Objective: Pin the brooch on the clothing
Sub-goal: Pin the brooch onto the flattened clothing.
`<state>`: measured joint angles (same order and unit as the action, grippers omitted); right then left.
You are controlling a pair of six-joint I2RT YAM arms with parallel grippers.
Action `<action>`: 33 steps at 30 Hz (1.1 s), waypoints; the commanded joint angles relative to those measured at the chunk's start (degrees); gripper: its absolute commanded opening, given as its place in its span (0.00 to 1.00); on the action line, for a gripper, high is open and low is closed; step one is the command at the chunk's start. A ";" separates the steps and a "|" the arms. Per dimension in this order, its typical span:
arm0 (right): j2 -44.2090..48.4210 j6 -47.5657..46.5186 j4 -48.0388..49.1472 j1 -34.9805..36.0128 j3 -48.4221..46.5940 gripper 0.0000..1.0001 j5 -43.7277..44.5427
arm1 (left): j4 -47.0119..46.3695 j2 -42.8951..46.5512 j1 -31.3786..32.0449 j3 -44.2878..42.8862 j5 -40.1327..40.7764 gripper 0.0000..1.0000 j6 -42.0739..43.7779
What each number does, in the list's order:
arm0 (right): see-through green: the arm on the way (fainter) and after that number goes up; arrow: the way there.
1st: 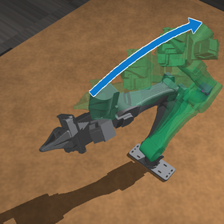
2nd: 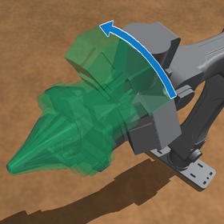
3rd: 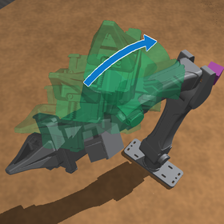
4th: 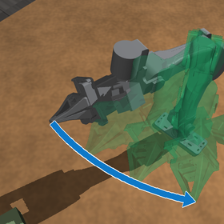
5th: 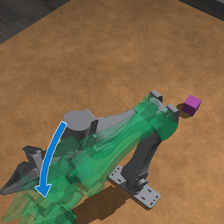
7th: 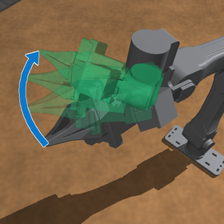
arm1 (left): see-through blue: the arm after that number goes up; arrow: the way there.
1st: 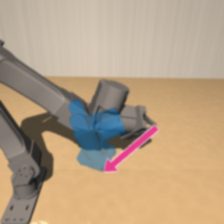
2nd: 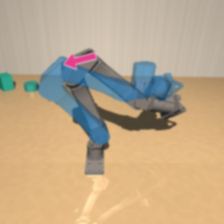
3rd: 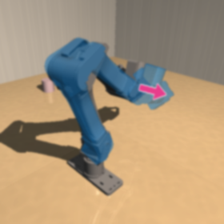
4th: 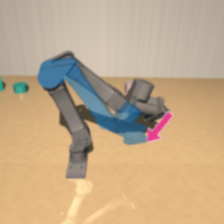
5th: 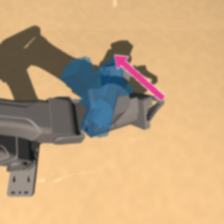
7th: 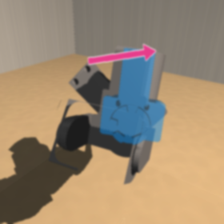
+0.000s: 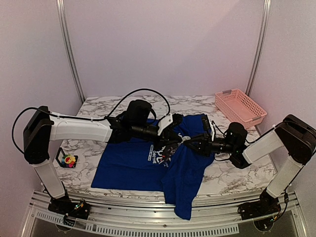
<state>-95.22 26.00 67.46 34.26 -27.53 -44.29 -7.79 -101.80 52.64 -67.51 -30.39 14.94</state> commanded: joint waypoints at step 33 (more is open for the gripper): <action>0.21 5.86 4.91 -4.34 0.55 0.12 6.32 | 3.47 0.83 2.82 1.85 -3.89 0.00 1.48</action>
<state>-95.26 29.23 68.58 33.47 -27.33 -44.95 -8.97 -101.80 53.10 -67.51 -29.10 15.42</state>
